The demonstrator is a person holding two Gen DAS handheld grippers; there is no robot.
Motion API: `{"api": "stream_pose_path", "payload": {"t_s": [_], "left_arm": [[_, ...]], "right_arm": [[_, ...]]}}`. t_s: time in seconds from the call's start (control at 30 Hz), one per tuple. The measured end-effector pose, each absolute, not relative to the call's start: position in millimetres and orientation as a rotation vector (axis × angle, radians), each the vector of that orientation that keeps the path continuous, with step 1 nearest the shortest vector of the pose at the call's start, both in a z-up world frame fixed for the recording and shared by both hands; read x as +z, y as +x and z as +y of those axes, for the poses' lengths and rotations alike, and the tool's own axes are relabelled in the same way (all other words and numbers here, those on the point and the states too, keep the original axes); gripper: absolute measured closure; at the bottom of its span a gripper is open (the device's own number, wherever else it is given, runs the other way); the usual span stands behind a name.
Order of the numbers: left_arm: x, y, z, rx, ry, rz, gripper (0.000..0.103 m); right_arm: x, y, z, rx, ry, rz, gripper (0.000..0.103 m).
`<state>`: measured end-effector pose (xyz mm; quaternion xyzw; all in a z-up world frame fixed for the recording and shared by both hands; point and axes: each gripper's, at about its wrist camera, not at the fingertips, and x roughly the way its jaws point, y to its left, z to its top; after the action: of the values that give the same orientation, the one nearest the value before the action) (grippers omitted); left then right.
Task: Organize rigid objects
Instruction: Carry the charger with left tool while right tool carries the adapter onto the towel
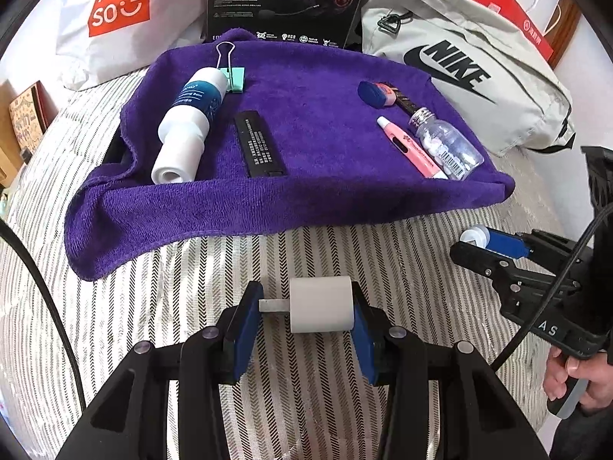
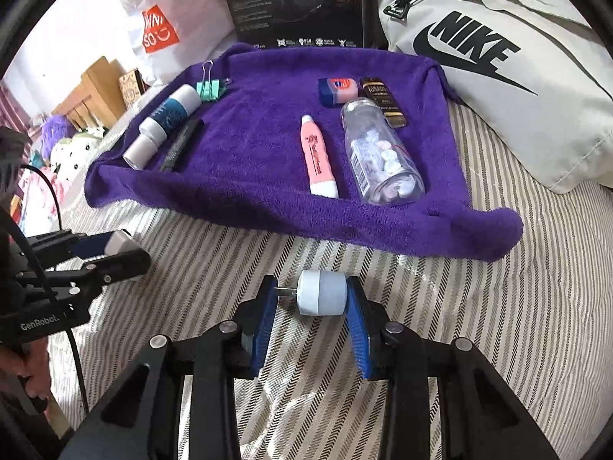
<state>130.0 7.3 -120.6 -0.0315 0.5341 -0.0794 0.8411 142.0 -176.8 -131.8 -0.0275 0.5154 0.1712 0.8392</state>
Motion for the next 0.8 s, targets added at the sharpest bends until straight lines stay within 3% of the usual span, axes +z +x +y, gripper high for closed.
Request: {"api": "stream_pose_path", "payload": {"t_s": [0.2,0.8], "left_arm": [[-121,130,9,-0.166,-0.095,1.11,0.061],[-121,124,14,-0.189,-0.12,1.095,0.061]], "right_arm": [[-134,136,-162,0.32,-0.162,1.06,0.067],[-136,128,-166,0.289,-0.115,1.003,0.066]]}}
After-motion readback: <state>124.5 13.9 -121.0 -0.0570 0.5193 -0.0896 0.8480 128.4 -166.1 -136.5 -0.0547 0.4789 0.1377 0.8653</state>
